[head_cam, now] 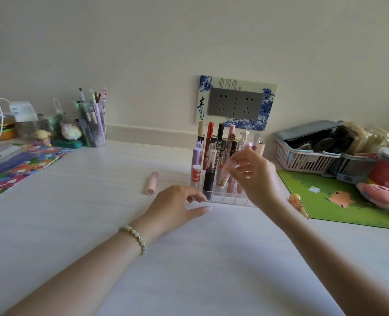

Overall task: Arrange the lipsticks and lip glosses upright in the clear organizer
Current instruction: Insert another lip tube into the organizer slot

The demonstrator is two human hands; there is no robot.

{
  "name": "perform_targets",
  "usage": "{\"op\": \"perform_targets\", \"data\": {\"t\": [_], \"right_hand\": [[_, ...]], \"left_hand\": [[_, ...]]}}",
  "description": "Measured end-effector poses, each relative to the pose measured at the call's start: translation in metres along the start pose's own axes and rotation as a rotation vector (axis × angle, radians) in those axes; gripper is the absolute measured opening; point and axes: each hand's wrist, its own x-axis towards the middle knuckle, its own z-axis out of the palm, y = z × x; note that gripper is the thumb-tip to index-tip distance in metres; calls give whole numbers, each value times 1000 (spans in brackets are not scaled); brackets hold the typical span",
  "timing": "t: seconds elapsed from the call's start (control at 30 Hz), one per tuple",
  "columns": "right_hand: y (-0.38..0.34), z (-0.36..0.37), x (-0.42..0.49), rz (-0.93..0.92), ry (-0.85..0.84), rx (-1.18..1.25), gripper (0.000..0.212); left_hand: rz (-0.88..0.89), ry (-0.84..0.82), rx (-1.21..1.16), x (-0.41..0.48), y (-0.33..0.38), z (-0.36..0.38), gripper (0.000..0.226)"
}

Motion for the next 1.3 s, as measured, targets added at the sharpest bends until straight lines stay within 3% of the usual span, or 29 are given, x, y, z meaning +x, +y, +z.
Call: {"op": "perform_targets", "data": {"t": [0.17, 0.83, 0.93, 1.07, 1.17, 1.23, 1.3], "right_hand": [[7, 9, 0, 13, -10, -12, 13], [18, 20, -7, 55, -28, -163, 23], [17, 19, -9, 1, -1, -247, 23], [16, 18, -10, -16, 2, -270, 23], [14, 18, -10, -23, 16, -279, 23], [11, 18, -11, -44, 37, -270, 21], [7, 19, -13, -87, 54, -253, 18]], "left_hand": [[-14, -59, -26, 2, -5, 3, 27], [47, -12, -20, 3, -5, 4, 23], [59, 75, -8, 3, -3, 4, 24], [71, 391, 30, 8, -3, -7, 43], [-68, 570, 74, 13, -14, -22, 27], [-188, 536, 133, 18, -31, -25, 12], [-290, 389, 206, 20, -48, -22, 25]]}}
